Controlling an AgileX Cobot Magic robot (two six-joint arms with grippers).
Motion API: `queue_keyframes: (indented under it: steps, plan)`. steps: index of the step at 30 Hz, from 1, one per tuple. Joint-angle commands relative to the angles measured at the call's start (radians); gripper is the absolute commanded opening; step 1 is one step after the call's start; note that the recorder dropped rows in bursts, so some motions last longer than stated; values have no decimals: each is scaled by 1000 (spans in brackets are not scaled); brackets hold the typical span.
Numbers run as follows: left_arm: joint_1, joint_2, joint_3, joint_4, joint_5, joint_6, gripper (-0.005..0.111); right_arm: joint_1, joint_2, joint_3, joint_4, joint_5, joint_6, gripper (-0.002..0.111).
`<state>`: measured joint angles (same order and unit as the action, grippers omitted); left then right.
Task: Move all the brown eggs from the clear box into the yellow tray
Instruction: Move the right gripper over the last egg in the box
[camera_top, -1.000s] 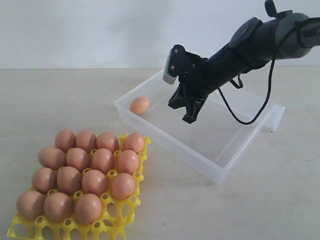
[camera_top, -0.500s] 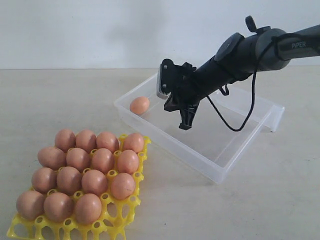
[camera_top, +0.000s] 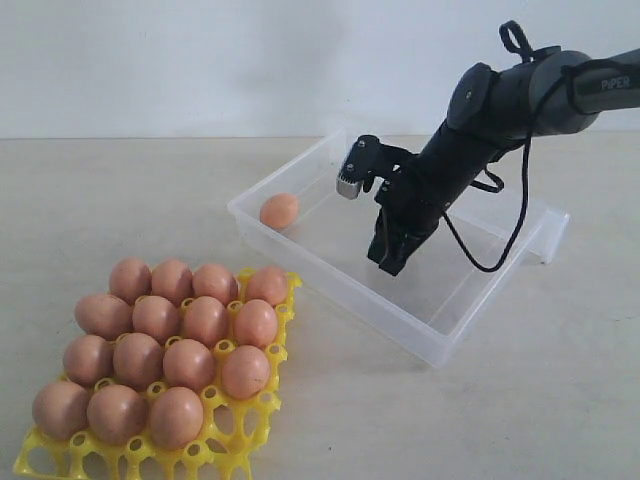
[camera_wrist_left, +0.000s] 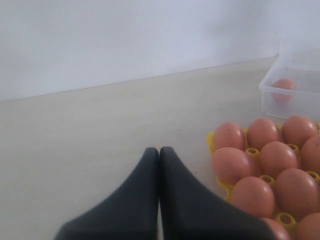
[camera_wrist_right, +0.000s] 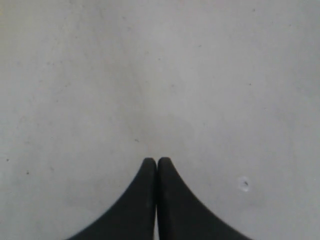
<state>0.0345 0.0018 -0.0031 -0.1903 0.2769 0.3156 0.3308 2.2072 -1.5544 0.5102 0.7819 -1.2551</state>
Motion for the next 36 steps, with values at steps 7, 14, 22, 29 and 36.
queue_keyframes:
  steps: [7, 14, 22, 29, 36]
  plan:
    - [-9, -2, 3, 1, -12, -1, -4, -2, -10, -4, -130, 343, 244, 0]
    - [-9, -2, 3, 1, -12, -1, -4, -2, -57, 41, -183, 439, 571, 0]
    - [-9, -2, 3, 1, -12, -1, -4, -2, -199, 217, -202, 439, 636, 0]
    - [-9, -2, 3, 1, -12, -1, -4, 0, -220, 261, -265, 352, 557, 0]
    - [-9, -2, 3, 1, -12, -1, -4, 15, -242, 250, -217, -77, 111, 0]
